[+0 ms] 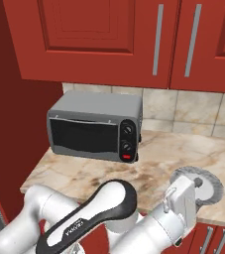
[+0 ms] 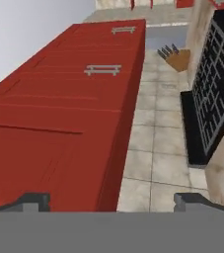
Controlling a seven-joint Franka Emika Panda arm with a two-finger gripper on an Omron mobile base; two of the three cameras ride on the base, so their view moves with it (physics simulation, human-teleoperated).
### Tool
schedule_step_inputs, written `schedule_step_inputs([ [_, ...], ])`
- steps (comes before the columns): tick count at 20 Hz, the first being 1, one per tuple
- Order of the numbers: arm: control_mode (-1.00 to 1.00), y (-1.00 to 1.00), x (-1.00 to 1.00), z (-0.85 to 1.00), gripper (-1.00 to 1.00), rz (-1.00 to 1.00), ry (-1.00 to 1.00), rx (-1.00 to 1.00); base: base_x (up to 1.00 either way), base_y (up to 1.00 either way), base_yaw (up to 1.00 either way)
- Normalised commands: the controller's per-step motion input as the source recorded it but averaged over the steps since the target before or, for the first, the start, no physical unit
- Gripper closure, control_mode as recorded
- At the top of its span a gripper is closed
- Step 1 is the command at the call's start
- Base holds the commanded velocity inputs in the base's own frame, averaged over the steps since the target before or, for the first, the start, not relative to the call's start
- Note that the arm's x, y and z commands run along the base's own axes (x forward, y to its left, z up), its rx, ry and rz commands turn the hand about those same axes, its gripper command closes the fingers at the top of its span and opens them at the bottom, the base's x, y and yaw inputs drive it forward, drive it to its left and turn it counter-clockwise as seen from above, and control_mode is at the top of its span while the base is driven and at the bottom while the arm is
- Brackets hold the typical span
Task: Pull the toaster oven rack outwards. Pick up the baguette from the plate and place it on the toaster oven rack. Close the toaster oven door fully and set the temperature to the lowest setting.
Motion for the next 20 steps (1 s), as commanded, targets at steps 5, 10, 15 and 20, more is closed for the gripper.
schedule_step_inputs([
  [5, -1.00, 0.02, 0.00, 0.00, -1.00, 0.04, 0.40, -0.72, 0.00, 0.00, 0.00],
  [10, -1.00, 0.23, 0.00, 0.00, -1.00, 0.08, 0.40, -0.73, 0.00, 0.00, 0.00],
  [15, -1.00, 0.29, 0.01, 0.03, -1.00, 0.06, 0.30, -0.55, 0.00, 0.00, 0.00],
  [20, -1.00, 0.24, 0.00, 0.28, -1.00, 0.04, 0.28, -0.52, 0.00, 0.00, 0.00],
])
